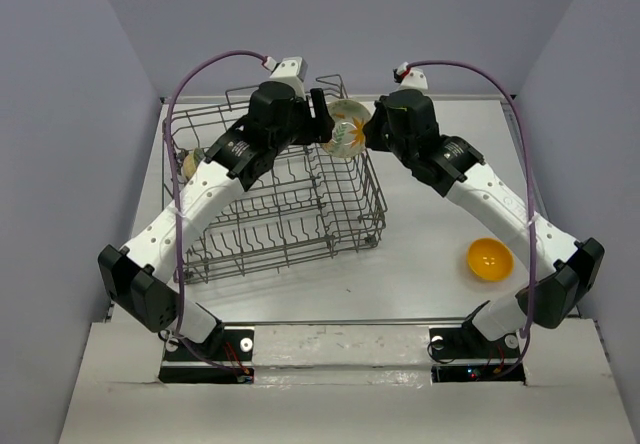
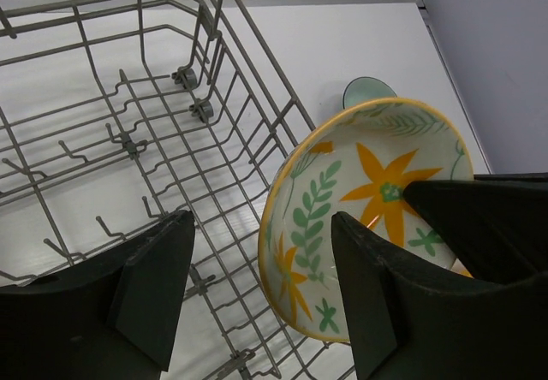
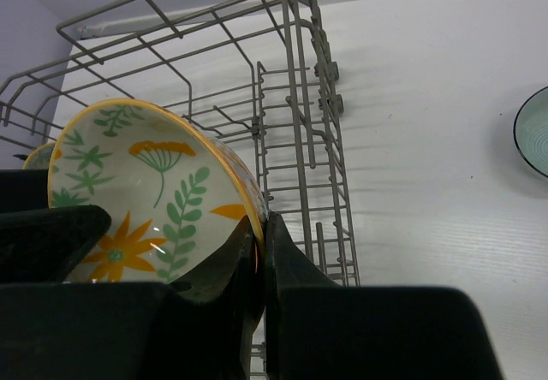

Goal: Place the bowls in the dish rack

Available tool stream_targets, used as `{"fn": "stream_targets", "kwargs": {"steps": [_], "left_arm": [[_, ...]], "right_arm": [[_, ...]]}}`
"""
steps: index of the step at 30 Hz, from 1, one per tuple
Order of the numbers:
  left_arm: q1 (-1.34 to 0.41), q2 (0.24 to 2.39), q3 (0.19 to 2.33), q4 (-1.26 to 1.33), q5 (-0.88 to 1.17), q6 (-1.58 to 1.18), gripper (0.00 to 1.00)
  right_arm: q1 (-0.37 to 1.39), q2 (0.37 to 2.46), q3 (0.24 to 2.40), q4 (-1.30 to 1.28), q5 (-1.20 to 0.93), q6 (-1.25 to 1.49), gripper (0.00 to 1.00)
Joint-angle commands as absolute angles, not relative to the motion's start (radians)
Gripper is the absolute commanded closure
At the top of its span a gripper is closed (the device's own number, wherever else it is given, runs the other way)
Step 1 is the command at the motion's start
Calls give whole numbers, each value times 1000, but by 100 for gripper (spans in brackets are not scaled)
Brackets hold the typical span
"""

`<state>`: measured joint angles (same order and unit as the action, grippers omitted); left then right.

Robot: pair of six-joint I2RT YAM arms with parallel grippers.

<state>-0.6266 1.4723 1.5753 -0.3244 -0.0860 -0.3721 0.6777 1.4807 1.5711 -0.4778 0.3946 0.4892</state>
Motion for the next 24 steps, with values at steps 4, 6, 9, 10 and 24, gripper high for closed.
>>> {"fn": "stream_targets", "kwargs": {"steps": [4, 6, 9, 10, 24], "left_arm": [[-623, 1462, 1525, -236, -37, -406, 28], [-623, 1459, 1509, -215, -17, -411, 31], [-623, 1456, 1503, -204, -6, -416, 38], [-623, 1454, 1500, -203, -5, -417, 40], [-623, 1416, 1474, -215, -32, -411, 66]], "right_arm": [[689, 1450, 1654, -368, 385, 482, 99], [689, 1450, 1657, -365, 379, 482, 99], [689, 1453, 1657, -365, 376, 480, 99], [698, 1453, 1658, -365, 377, 480, 99], [698, 1473, 1638, -359, 402, 465, 99]]}}
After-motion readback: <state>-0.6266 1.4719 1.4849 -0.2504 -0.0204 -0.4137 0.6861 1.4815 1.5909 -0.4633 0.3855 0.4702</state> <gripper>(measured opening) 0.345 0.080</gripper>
